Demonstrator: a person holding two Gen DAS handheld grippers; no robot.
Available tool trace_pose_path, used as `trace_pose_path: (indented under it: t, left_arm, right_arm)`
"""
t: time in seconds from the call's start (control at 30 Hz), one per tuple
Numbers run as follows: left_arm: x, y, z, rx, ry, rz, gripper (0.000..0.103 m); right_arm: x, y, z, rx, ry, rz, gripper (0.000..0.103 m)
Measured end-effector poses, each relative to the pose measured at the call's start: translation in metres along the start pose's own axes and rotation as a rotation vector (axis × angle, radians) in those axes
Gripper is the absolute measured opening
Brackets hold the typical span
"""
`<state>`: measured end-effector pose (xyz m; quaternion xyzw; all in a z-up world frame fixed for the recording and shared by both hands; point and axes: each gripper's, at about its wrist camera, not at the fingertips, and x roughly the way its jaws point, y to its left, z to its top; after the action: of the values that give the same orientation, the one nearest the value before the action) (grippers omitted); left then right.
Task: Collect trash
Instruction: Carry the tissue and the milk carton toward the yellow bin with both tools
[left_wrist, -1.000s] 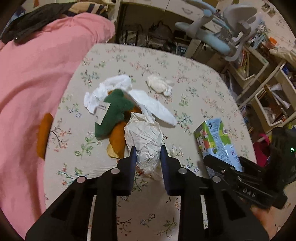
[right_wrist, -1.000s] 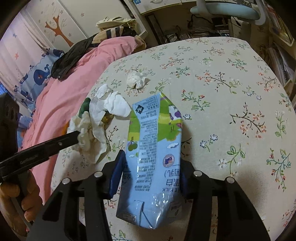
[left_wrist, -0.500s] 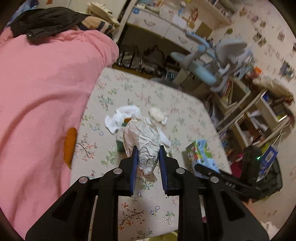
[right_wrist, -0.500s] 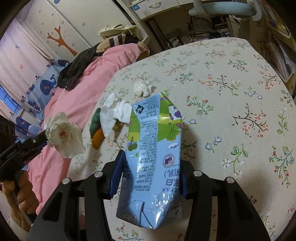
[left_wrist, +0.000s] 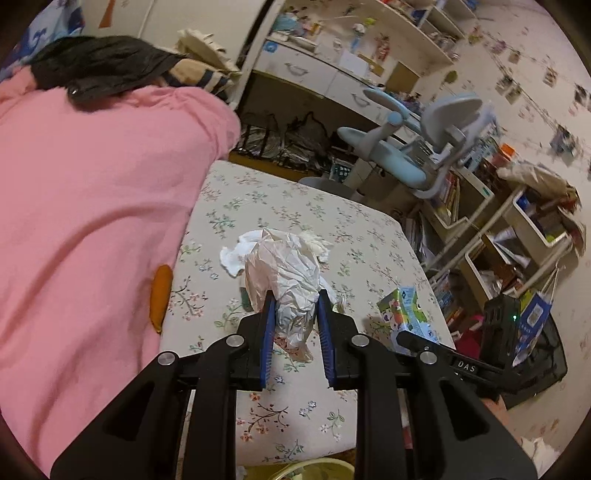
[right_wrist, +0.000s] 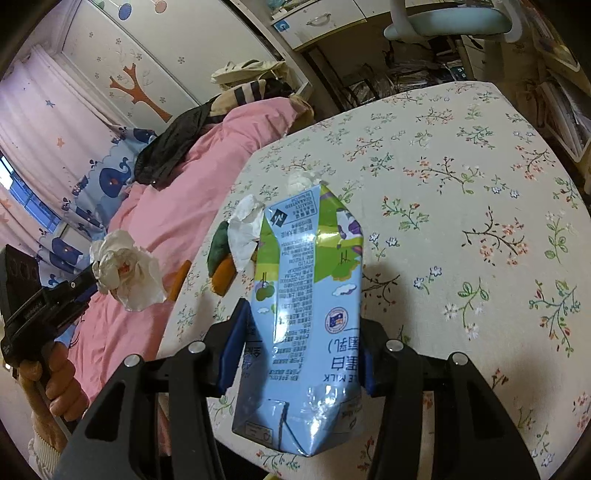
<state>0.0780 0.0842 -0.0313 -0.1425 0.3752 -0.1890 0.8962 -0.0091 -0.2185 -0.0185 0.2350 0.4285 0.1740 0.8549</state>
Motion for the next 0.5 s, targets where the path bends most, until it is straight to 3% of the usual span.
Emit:
trace_pose_path:
  t: [0.5]
  left_arm:
    - [-0.023,-0.013,0.002,0.164,0.004,-0.094,0.021]
  right_arm:
    - [-0.005,0.019,-0.002,-0.061,0.005,0.075,0.05]
